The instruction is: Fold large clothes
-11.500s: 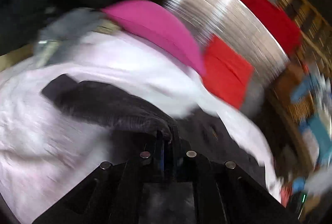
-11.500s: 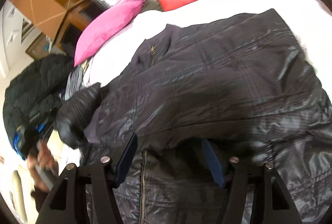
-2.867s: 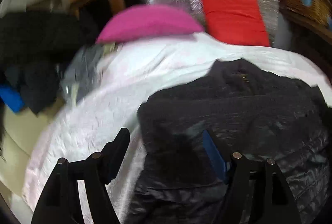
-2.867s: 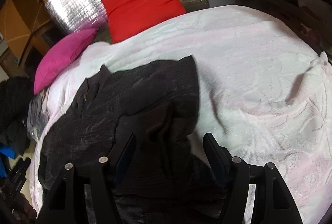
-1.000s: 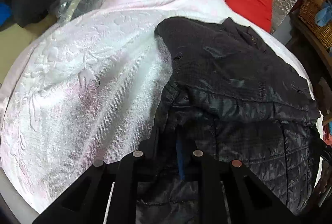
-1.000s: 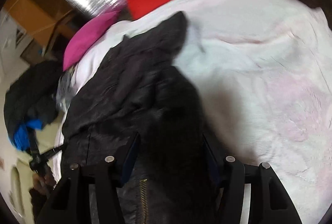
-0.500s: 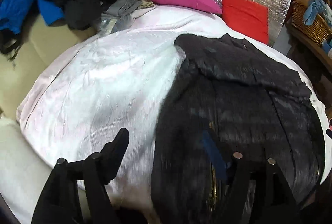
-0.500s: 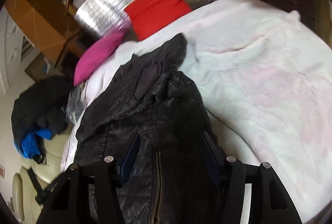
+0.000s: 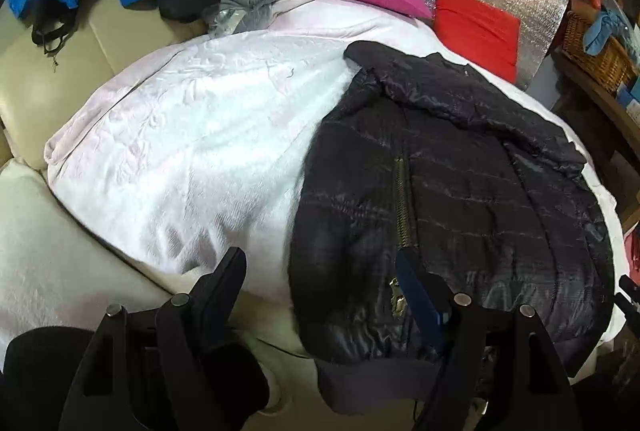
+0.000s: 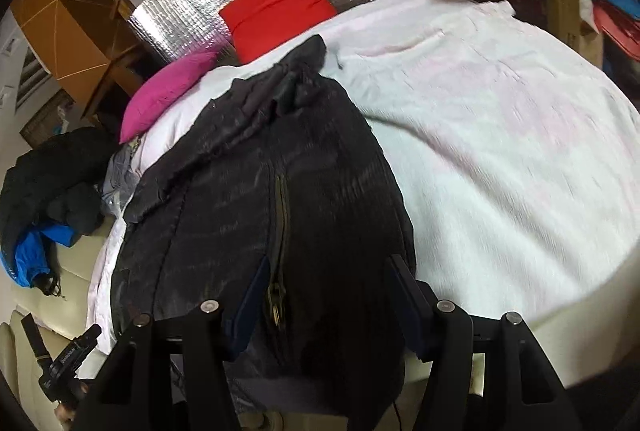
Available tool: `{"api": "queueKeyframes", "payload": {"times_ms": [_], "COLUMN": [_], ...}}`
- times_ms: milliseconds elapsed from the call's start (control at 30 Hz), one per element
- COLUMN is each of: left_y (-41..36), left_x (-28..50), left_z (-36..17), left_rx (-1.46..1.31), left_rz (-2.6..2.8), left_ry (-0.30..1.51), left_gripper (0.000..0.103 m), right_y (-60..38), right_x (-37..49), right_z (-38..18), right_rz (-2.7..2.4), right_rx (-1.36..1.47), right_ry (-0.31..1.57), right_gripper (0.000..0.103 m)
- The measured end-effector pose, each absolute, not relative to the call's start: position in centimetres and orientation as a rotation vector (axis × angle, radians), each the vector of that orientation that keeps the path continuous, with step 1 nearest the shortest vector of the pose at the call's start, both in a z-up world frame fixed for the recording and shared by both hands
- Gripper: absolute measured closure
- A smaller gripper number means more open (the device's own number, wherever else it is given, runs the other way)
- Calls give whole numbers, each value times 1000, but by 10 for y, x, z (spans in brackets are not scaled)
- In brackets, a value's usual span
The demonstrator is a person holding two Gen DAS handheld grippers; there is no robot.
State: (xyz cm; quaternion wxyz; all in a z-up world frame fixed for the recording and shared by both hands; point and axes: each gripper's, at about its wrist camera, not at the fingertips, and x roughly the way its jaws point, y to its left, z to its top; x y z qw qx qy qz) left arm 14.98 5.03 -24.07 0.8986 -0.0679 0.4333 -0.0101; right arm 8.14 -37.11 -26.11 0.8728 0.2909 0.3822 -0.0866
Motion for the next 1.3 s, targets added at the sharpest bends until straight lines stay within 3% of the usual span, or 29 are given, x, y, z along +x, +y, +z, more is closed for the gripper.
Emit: {"api": "queueKeyframes", "payload": {"times_ms": [400, 1300], "left_y": [59, 48], "left_x": [140, 127], "left_z": [-248, -273], "left_rx": [-186, -191], "left_rz": [-60, -121], "left_ry": [940, 994], "left_gripper": [25, 25], "right_y": [-334, -348], "right_x": [71, 32], "right_z": [-265, -302], "right_rz": [-241, -246], "right_rx": [532, 629], "right_ry": [914, 1000], "right_gripper": [39, 38]}}
